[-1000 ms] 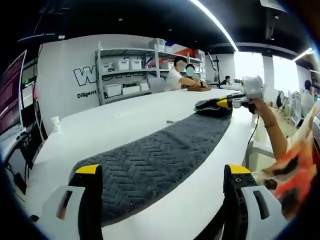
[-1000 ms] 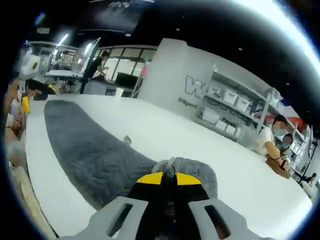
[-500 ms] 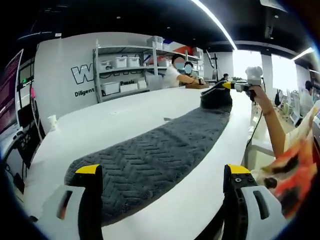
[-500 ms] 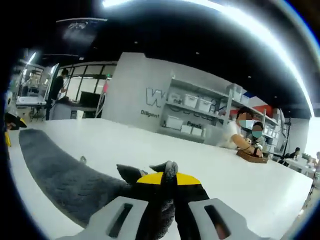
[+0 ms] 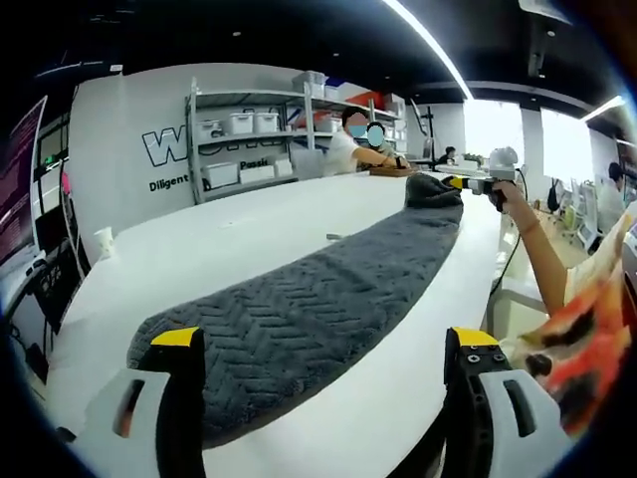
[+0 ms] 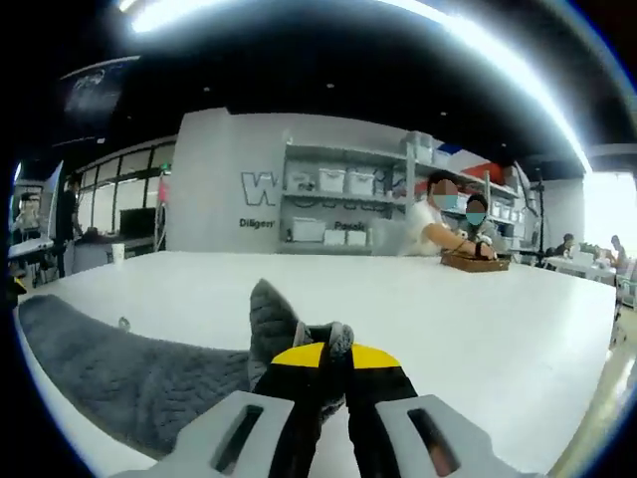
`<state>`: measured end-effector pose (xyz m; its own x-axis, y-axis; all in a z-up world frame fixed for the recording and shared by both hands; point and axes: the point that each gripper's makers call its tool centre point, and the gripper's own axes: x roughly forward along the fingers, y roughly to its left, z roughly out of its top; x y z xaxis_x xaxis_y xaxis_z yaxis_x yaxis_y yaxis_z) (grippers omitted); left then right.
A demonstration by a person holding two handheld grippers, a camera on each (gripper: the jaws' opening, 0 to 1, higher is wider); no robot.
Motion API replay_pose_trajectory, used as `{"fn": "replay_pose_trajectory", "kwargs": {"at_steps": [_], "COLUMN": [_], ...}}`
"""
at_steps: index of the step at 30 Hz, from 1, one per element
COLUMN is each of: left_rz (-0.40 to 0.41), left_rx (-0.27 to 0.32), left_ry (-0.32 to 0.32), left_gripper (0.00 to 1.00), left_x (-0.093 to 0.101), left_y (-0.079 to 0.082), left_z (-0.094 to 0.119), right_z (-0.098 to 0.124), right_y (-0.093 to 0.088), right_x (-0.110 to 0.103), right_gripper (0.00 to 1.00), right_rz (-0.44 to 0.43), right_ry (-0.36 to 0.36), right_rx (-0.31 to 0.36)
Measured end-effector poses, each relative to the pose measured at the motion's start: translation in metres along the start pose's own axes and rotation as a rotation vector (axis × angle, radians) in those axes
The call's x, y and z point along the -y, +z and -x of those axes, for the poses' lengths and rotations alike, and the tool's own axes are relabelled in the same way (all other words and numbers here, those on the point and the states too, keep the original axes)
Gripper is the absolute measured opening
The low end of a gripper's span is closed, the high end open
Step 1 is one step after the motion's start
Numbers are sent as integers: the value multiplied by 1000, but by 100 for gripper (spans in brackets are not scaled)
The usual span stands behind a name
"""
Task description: Open the folded towel by lifting each exposed corner and separating the folded layers until the towel lies flat within the target outline without major curled edges
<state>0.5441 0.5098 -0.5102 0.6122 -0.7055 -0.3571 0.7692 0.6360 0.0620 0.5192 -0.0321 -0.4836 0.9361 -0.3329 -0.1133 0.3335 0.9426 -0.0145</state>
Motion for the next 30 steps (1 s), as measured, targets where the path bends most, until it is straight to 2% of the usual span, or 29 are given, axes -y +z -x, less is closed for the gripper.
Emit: {"fn": "replay_pose_trajectory", "kwargs": {"at_steps": [8, 10, 13, 15, 17, 20, 23, 28, 30], "left_rz": [-2, -2, -3, -1, 2, 1, 0, 2, 3], "left_rx": [-5, -8, -7, -6, -10, -15, -11, -8, -8], "left_ry": [-3, -4, -4, 0, 5, 7, 7, 13, 21], "left_gripper": [99, 99, 99, 99, 99, 99, 99, 99, 99], "left_x": [1, 1, 1, 0, -2, -2, -2, -5, -6], "left_y": [-1, -2, -1, -1, -2, -3, -2, -1, -1], "left_z": [0, -1, -1, -1, -1, -1, 0, 2, 3], "right_z": [-6, -5, -1, -1, 3, 8, 12, 25, 27], "right_y": [-39, -48, -58, -55, -55, -51, -45, -25, -21], "right_x": [16, 23, 39, 40, 48, 58, 60, 46, 25], "right_gripper": [4, 9, 21, 29, 37, 56, 56, 62, 65], "right_rz": [4, 10, 80, 74, 100, 107, 109, 107, 129], "right_ry": [-38, -69, -141, -149, -185, -238, -234, -204, -123], "right_rx": [-122, -153, -217, -204, -224, -241, -233, -167, -144]}}
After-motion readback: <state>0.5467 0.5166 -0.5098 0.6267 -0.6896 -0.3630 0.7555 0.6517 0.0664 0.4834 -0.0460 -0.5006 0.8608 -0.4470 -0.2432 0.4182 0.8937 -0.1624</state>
